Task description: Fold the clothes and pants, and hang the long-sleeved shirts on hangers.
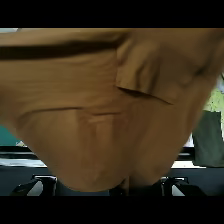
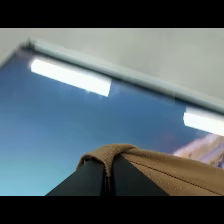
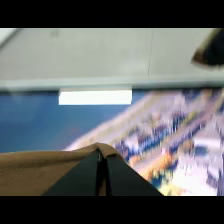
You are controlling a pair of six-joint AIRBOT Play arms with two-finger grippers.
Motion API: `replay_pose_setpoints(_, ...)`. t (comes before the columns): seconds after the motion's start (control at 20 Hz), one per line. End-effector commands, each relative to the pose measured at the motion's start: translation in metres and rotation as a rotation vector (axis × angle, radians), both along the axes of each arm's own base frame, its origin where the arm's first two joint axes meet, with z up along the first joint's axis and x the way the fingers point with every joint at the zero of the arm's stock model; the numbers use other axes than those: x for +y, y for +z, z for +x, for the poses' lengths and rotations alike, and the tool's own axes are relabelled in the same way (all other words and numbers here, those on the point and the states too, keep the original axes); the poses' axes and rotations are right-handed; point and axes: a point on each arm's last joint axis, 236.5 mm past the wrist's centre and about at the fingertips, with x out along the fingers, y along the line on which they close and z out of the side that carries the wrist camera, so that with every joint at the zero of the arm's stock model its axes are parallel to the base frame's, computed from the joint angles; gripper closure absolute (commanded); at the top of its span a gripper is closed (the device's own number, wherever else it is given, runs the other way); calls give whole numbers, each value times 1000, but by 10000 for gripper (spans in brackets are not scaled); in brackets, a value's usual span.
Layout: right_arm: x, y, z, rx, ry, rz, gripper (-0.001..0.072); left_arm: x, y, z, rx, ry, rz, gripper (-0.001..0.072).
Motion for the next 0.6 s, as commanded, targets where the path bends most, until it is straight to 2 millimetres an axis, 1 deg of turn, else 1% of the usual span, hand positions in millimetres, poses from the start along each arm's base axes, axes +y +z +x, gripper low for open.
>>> replay_pose_setpoints(0.0,-2,-113,68,298,8,28,689,7,-113,73,235,-67,-7,697)
replay_pose_setpoints(0.05,-4,-148,90,367,3,38,689,6,-148,96,284,-84,-13,696)
replay_pose_setpoints(0.15,-8,-212,129,471,-11,59,689,2,-211,138,360,-105,-33,696)
replay_pose_setpoints(0.2,-10,-239,147,502,-20,71,689,-2,-241,158,391,-115,-41,697)
replay_pose_setpoints(0.25,-10,-264,165,523,-26,87,689,-5,-265,176,410,-120,-47,696)
replay_pose_setpoints(0.35,-10,-311,199,544,-42,133,689,-11,-309,207,437,-130,-52,696)
replay_pose_setpoints(0.4,-9,-330,210,551,-49,155,689,-14,-327,217,450,-132,-56,696)
replay_pose_setpoints(0.45,-10,-349,220,561,-60,164,689,-16,-345,226,467,-134,-59,696)
replay_pose_setpoints(0.55,-12,-382,229,598,-73,163,689,-15,-374,234,510,-132,-71,696)
